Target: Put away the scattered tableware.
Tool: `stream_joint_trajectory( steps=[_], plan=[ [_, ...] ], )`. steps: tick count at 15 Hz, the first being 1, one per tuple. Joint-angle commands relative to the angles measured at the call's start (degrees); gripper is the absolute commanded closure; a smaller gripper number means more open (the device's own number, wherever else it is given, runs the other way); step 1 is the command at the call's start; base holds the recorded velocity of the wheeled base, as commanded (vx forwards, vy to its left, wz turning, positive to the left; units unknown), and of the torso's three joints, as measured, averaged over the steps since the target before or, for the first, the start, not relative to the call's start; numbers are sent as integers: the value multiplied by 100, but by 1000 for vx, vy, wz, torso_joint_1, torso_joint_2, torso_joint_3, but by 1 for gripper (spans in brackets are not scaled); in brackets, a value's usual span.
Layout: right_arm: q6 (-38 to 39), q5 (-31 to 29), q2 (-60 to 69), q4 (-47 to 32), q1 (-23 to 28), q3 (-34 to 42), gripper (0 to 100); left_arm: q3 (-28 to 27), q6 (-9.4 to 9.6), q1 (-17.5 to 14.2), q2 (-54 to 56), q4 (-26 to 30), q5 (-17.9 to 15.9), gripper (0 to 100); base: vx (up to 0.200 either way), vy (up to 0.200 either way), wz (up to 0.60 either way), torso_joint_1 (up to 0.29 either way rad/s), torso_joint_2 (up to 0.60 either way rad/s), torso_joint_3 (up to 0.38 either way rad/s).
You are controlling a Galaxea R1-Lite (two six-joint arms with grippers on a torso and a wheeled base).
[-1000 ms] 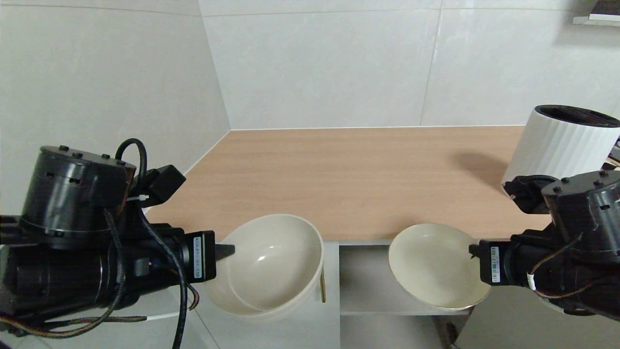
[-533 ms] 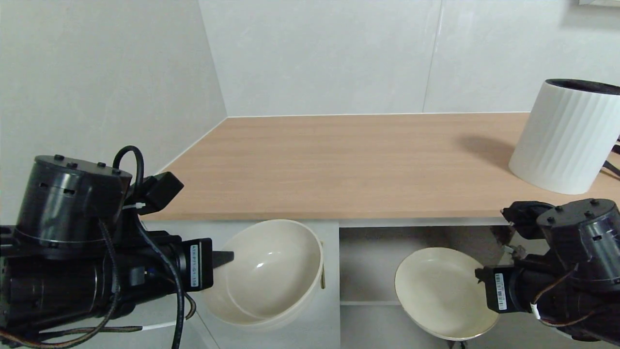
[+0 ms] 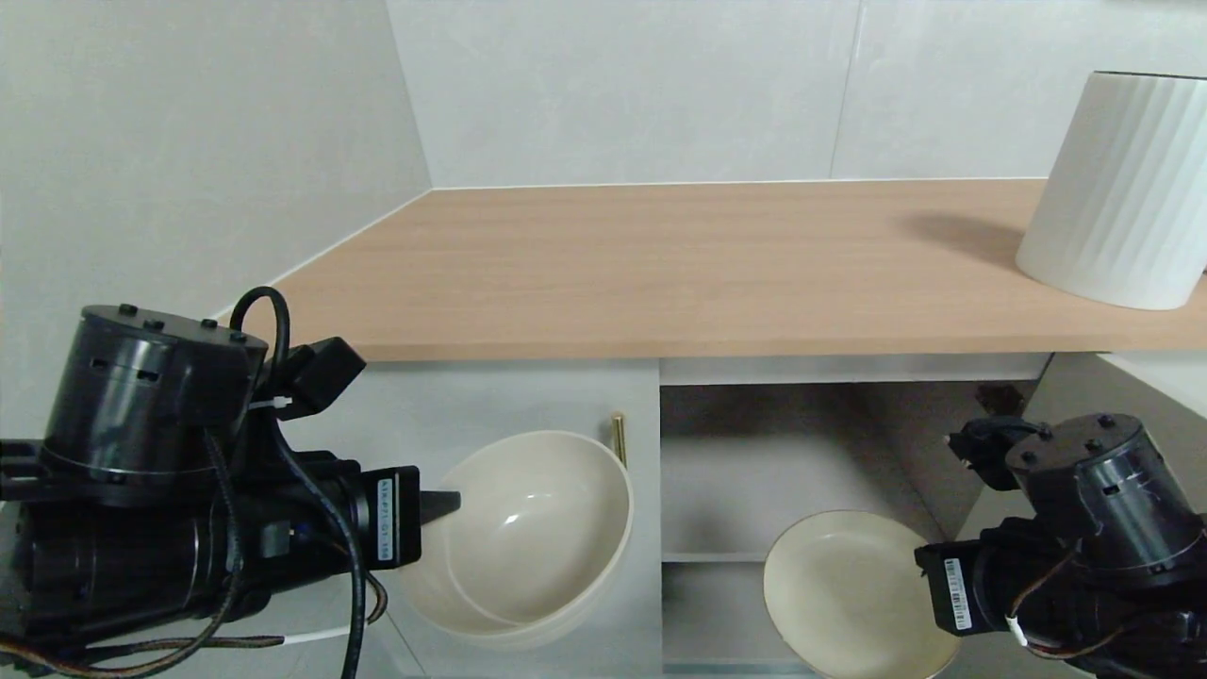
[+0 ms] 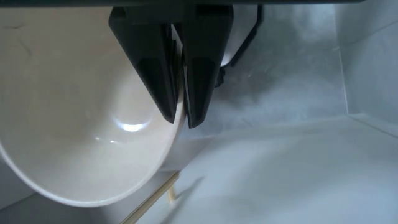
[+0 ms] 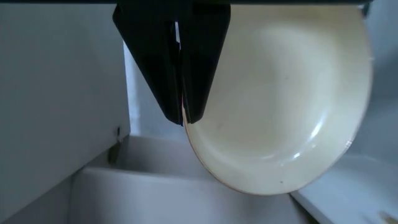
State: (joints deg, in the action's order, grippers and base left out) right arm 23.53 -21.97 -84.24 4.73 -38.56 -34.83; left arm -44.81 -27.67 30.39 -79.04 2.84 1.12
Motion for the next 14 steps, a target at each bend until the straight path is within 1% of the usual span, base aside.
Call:
stream_joint_trajectory(
  steps=[1,3,5,8,9,10,11,12,14],
  plan=[
    [-15,-1,-75,2,-20,20,100,-1,-1,2,-59,-12,2,100,0,0,0,-61,447,373],
    [-15,-1,-181,2,-20,29,100,-1,-1,2,-59,-20,2,100,0,0,0,-37,437,391],
    [-6,-1,-277,2,-20,29,100,-1,-1,2,-59,-20,2,100,0,0,0,-17,195,180],
    [-68,43,-348,2,-20,73,100,-10,16,2,-67,-20,-7,100,0,0,0,-1,27,28],
    [-156,149,-453,28,-3,-24,100,-28,25,2,-85,-29,-7,100,0,0,0,0,0,0],
    [-217,430,-778,160,77,-261,100,-19,25,2,-94,-117,-7,100,0,0,0,0,0,0],
    [-252,492,-1068,204,164,-314,100,-19,25,11,-94,-161,-7,100,0,0,0,0,0,0],
    [-323,527,-1367,344,340,-340,100,-19,25,11,-94,-170,2,100,0,0,0,0,0,0],
    [-815,580,-2167,1338,692,-534,100,-28,25,11,-94,-240,2,100,0,0,0,0,0,0]
  ],
)
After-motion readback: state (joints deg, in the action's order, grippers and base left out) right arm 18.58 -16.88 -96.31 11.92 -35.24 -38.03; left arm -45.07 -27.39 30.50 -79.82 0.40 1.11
